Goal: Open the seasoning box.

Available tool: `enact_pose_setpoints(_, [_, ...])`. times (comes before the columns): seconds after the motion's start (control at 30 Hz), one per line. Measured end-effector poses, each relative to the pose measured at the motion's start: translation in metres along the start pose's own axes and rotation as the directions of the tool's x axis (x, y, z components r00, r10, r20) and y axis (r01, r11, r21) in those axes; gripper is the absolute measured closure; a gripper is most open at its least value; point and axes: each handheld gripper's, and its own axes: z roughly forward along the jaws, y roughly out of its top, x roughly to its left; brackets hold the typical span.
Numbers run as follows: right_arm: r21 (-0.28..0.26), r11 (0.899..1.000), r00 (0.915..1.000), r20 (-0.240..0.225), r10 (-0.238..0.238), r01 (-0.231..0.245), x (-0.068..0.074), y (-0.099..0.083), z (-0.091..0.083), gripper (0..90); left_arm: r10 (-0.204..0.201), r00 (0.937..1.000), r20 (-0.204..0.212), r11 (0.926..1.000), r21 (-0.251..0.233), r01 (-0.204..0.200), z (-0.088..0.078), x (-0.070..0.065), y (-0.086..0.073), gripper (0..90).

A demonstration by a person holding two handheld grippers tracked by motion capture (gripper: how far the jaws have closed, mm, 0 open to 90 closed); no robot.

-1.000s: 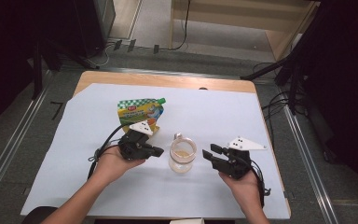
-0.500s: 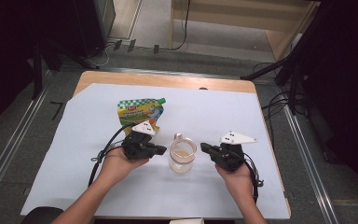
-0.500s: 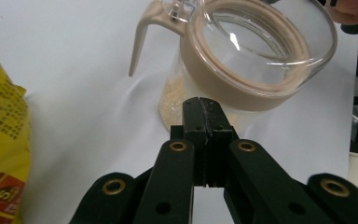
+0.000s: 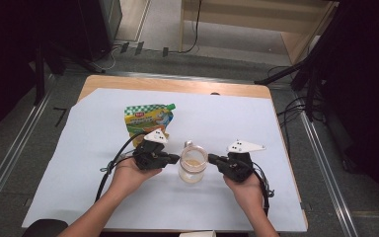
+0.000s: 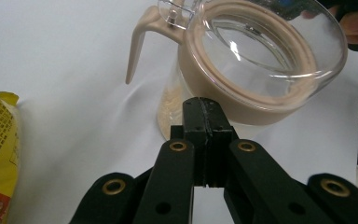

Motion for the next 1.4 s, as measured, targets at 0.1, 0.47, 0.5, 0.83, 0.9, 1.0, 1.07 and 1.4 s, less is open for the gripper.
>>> enact_pose_setpoints(0.1, [0.008,1.0,0.9999,0.002,0.01,-0.01,0.001,0.0,-0.001,90.0,-0.01,0.9999,0.005,0.9999,-0.01,0.01,0.001,0.001,0.0,90.0])
enact_pose_setpoints(0.47, [0.011,1.0,0.9996,0.024,0.012,-0.012,0.006,-0.005,-0.009,90.0,-0.013,0.9999,0.009,0.9998,-0.014,0.013,0.008,0.003,0.004,90.0])
enact_pose_setpoints(0.5, [0.009,1.0,0.9996,0.025,0.015,-0.015,0.006,-0.005,-0.01,90.0,-0.013,0.9998,0.014,0.9998,-0.016,0.014,0.009,0.003,0.005,90.0])
enact_pose_setpoints(0.83, [-0.018,1.0,0.9991,0.038,-0.017,0.017,0.003,-0.008,-0.018,90.0,-0.01,0.9999,0.008,0.9999,-0.006,0.01,0.009,0.004,0.007,90.0])
enact_pose_setpoints(0.9, [-0.015,1.0,0.9991,0.039,-0.019,0.019,-0.002,-0.005,-0.016,90.0,-0.022,0.9997,0.006,0.9996,-0.018,0.022,0.002,0.001,0.004,90.0])
enact_pose_setpoints(1.0, [0.001,1.0,0.9993,0.026,-0.027,0.027,-0.01,-0.001,-0.009,90.0,-0.005,0.9999,-0.009,0.9998,-0.02,0.005,-0.003,-0.002,0.008,90.0])
enact_pose_setpoints(1.07, [0.019,1.0,0.9997,0.012,-0.023,0.022,-0.014,0.0,-0.005,90.0,-0.001,1.0,-0.009,0.9997,-0.025,0.001,-0.003,-0.001,0.015,90.0])
enact_pose_setpoints(1.4, [0.026,0.999,0.9991,0.001,-0.043,0.043,-0.006,-0.002,-0.013,90.0,-0.001,1.0,0.002,0.9999,-0.016,0.001,0.016,0.006,0.037,90.0])
